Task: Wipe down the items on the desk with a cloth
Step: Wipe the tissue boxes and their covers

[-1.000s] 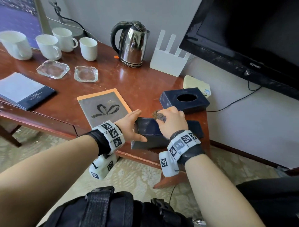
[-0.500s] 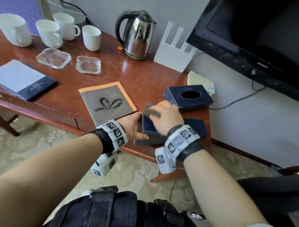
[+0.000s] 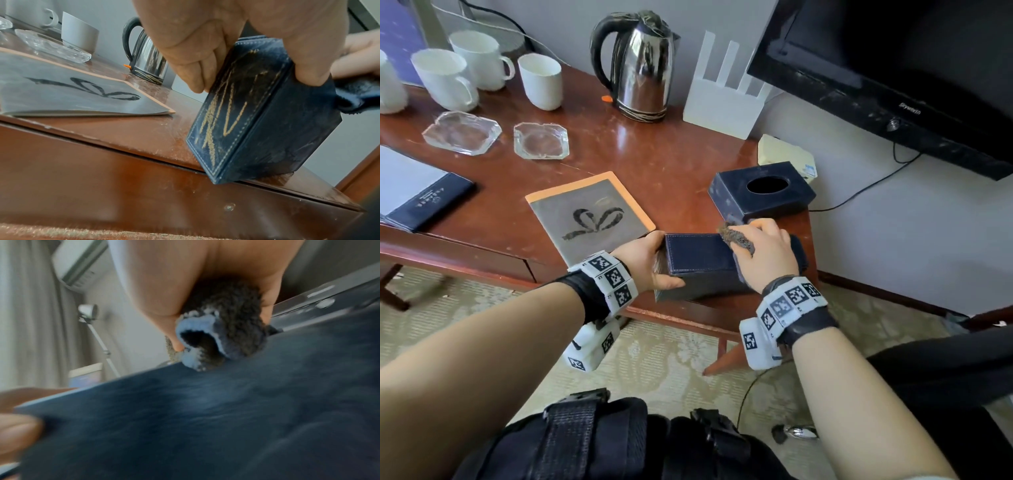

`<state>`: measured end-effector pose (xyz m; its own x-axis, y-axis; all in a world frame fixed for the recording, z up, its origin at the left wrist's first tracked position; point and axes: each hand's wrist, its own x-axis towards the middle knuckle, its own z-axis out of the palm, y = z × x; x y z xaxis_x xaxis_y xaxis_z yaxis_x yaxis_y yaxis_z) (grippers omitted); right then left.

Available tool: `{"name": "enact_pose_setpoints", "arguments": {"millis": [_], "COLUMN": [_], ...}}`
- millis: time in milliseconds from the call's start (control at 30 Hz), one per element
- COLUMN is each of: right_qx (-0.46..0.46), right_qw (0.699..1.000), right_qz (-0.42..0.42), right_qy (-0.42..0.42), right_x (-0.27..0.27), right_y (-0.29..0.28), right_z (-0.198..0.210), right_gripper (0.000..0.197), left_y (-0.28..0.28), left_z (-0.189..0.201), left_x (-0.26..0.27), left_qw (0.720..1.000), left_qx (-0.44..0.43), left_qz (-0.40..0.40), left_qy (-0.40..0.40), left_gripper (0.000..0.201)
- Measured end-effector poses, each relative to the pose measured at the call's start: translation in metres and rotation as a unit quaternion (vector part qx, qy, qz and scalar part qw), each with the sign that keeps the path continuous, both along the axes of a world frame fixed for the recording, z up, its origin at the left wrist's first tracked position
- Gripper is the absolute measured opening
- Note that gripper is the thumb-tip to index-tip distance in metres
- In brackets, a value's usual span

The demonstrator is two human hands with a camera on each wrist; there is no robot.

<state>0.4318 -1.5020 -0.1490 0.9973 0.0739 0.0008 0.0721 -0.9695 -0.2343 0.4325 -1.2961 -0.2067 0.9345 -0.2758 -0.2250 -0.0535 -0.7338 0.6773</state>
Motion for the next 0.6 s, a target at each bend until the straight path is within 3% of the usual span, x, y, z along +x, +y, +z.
{"name": "enact_pose_setpoints", "arguments": {"millis": [100, 200, 300, 400, 467, 600], "right_qx": [-0.046, -0.058, -0.072, -0.091, -0.088, -0.078], "right_qw": [0.993, 0.987, 0.986, 0.986, 0.987, 0.991], "right_qz": [-0.104, -0.147, -0.151, -0.140, -0.134, -0.107], "right_qy": [-0.004, 0.009, 0.003, -0.005, 0.007, 0.024], "right_x": [0.008, 0.017, 0.017, 0.012, 0.010, 0.009], "right_y": [-0.042, -0.060, -0.054, -0.052, -0.054, -0.053], "right_z": [0.002, 0.004, 0.000, -0.003, 0.000, 0.008], "right_gripper": [0.031, 0.030, 0.031, 0.034, 0.035, 0.035], "left_y": [0.000, 0.001, 0.002, -0.001, -0.002, -0.001], "left_z": [-0.001, -0.005, -0.013, -0.027, -0.037, -0.045], "left_x": [0.000, 0.001, -0.001, -0.004, -0.005, -0.002], "left_qw": [1.000, 1.000, 0.995, 0.987, 0.988, 0.991], "left_qx": [0.006, -0.029, -0.098, -0.144, -0.118, -0.096], "left_qz": [-0.001, 0.006, 0.016, 0.064, 0.086, 0.076], "left_qy": [0.000, 0.005, 0.005, 0.038, 0.050, 0.053], "left_gripper": [0.084, 0.081, 0.082, 0.100, 0.109, 0.096]}}
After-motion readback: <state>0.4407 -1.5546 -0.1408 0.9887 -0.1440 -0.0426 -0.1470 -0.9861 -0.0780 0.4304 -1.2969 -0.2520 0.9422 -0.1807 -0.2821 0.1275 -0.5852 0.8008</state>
